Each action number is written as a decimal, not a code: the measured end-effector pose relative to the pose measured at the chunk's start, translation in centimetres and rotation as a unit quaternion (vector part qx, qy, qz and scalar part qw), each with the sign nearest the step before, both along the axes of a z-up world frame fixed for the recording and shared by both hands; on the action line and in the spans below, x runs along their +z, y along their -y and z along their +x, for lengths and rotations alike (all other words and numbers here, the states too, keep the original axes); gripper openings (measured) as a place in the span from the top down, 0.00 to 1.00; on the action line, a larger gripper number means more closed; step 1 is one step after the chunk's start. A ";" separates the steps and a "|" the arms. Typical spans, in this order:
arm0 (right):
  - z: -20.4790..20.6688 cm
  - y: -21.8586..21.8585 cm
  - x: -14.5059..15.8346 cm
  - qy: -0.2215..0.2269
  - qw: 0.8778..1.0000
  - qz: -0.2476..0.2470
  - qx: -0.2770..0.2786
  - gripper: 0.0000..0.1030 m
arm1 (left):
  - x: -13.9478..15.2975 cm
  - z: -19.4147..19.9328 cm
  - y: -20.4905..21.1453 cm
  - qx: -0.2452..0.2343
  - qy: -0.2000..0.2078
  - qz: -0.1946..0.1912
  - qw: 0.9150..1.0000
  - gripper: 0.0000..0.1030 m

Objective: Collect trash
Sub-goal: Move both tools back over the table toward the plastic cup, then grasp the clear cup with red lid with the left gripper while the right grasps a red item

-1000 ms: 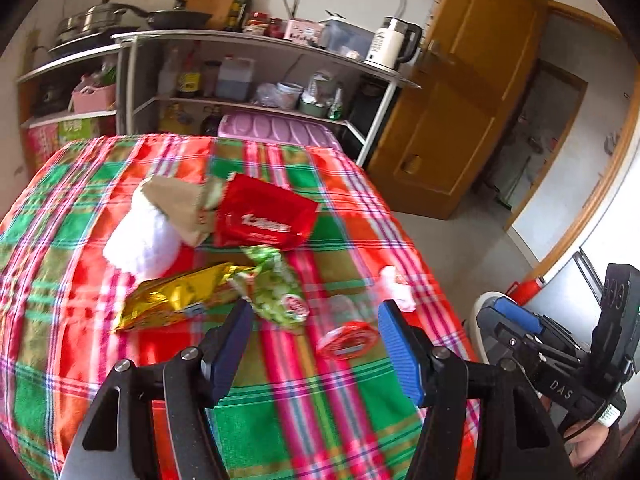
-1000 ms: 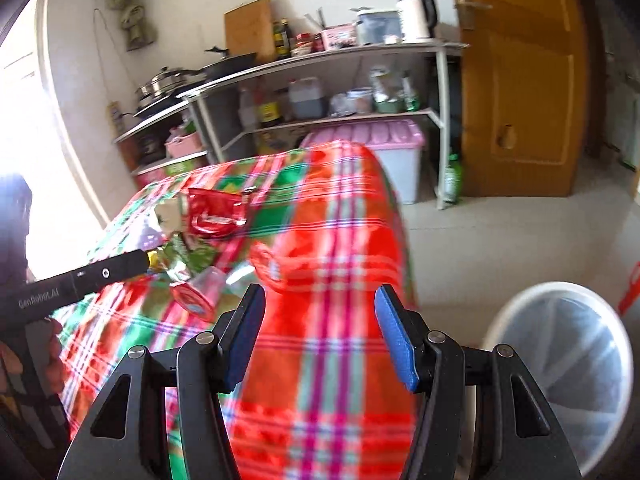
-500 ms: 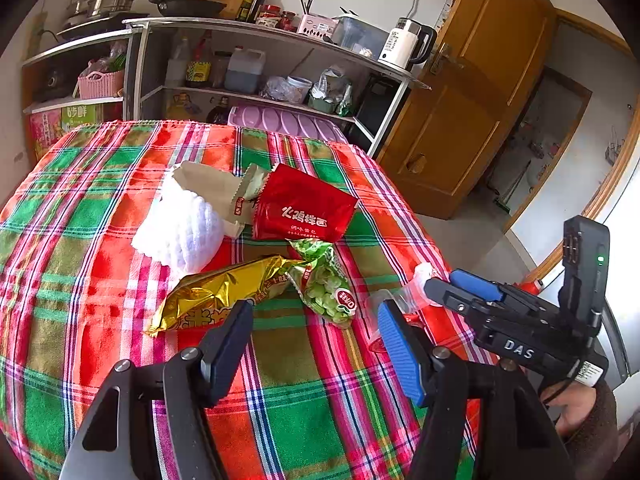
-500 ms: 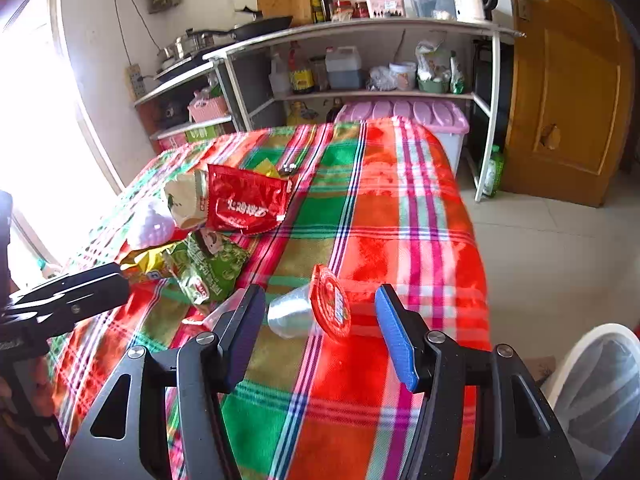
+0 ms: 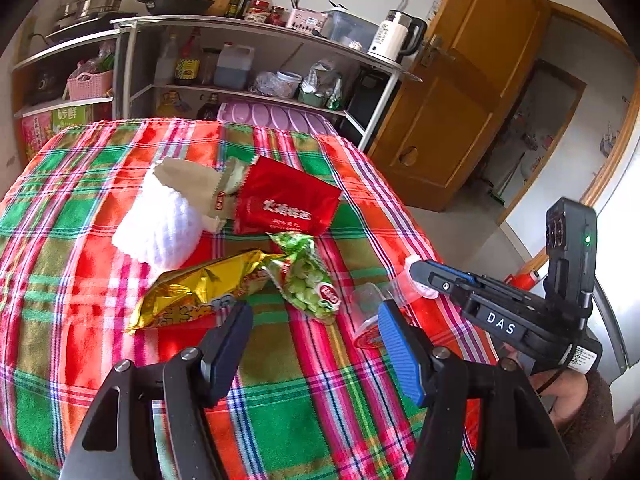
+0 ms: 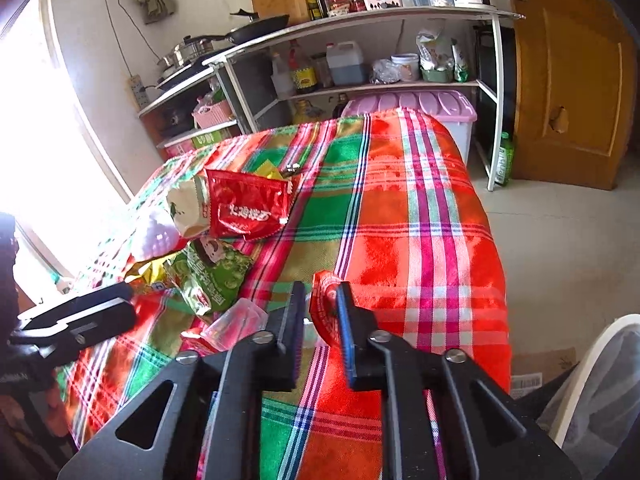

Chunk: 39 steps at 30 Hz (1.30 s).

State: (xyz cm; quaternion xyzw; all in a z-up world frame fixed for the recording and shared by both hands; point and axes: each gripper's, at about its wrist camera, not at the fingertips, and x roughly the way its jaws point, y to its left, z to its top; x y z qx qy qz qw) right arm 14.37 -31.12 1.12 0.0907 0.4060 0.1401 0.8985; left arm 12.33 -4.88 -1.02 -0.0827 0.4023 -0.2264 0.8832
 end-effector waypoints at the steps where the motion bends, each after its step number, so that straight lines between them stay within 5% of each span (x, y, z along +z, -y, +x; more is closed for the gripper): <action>1: -0.1 0.1 0.1 0.002 1.000 -0.001 -0.002 0.92 | -0.1 0.0 0.4 -0.004 -0.001 0.002 1.000 0.37; 8: -0.9 1.3 0.7 0.016 1.000 -0.007 -0.013 0.94 | -0.6 0.2 3.1 -0.024 -0.009 0.009 1.000 0.28; 27: -1.5 3.6 0.9 0.020 0.999 0.012 -0.030 0.94 | -2.7 1.5 7.6 -0.026 -0.005 0.083 0.996 0.28; 30: -1.5 3.7 0.9 0.019 0.999 0.014 -0.032 0.94 | -2.8 1.5 7.6 -0.024 -0.005 0.090 0.996 0.32; 35: -1.7 3.6 0.8 0.020 0.999 0.015 -0.033 0.94 | -2.8 1.3 7.8 -0.020 0.004 0.111 0.994 0.55; 39: -1.9 3.7 0.9 0.021 0.999 0.018 -0.034 0.94 | -2.5 0.9 7.5 -0.024 0.009 0.105 0.994 0.56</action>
